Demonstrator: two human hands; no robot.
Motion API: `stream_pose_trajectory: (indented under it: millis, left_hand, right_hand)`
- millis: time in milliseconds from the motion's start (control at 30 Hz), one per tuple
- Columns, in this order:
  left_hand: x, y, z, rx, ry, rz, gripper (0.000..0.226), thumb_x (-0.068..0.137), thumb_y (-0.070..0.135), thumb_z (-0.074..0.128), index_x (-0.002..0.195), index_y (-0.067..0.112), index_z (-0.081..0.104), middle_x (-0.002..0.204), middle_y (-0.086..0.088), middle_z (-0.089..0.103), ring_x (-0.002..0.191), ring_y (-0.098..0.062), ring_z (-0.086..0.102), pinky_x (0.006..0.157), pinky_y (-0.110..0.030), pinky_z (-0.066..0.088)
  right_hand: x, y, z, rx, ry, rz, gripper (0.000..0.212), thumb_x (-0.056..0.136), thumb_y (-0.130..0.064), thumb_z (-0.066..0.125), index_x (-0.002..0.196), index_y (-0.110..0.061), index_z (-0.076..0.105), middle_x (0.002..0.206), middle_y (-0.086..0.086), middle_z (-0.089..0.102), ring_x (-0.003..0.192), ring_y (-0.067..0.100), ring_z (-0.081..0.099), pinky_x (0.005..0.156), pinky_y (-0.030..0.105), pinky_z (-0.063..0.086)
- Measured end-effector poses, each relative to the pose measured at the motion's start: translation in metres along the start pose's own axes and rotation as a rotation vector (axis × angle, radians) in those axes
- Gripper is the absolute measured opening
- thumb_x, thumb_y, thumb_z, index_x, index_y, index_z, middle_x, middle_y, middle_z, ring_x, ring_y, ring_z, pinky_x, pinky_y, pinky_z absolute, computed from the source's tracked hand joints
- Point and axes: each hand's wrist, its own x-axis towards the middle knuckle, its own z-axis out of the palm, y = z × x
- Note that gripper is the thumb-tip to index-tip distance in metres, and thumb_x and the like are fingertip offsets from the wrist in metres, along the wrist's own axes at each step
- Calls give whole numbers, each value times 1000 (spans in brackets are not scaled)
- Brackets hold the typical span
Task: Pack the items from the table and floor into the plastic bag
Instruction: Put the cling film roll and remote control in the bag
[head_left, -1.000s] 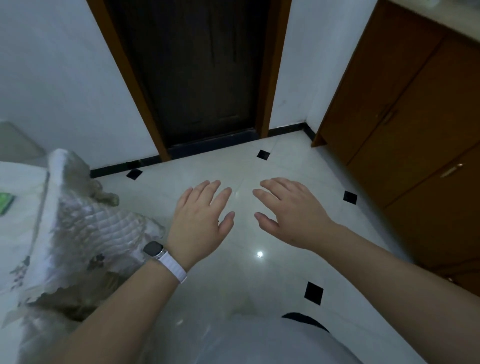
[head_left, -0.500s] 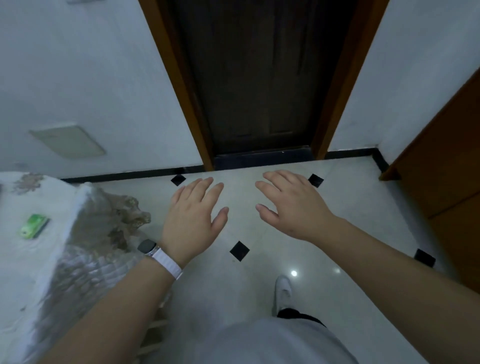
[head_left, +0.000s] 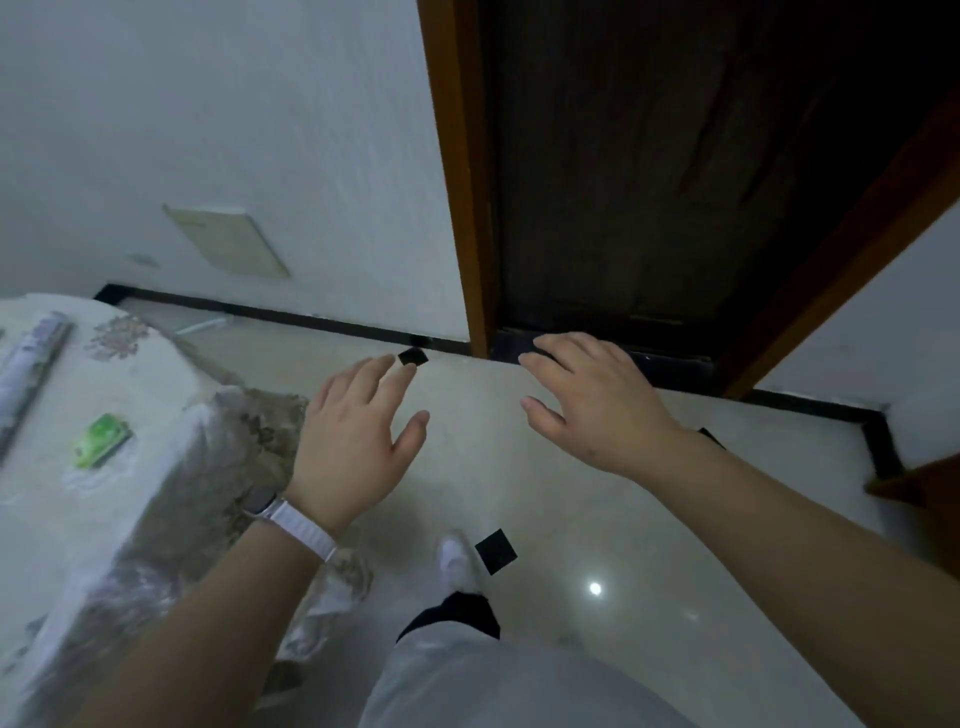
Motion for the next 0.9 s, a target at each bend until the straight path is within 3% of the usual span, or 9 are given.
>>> stream_pose_trajectory:
  millis: [467,900]
  left_hand:
    - [160,-194,60,-80,131,-163,47,88,39,57,126,13,61,126,-12,62,115,-32,56,98,-45,42]
    - [233,-323,96,47,65,-436,46,86,39,60,125,15,62,128,-9,62,118,-32,56,98,-45,43]
  right_hand:
    - [299,-41,9,-119,4,-209,48,95,-45,47,136,-20,52,140,3,51,128,23,45,104,41,38]
    - [513,-63,71,13,-14,-467,52,91,-47,41,126,-14,60,131,9,58,118,29,53,96,42,43]
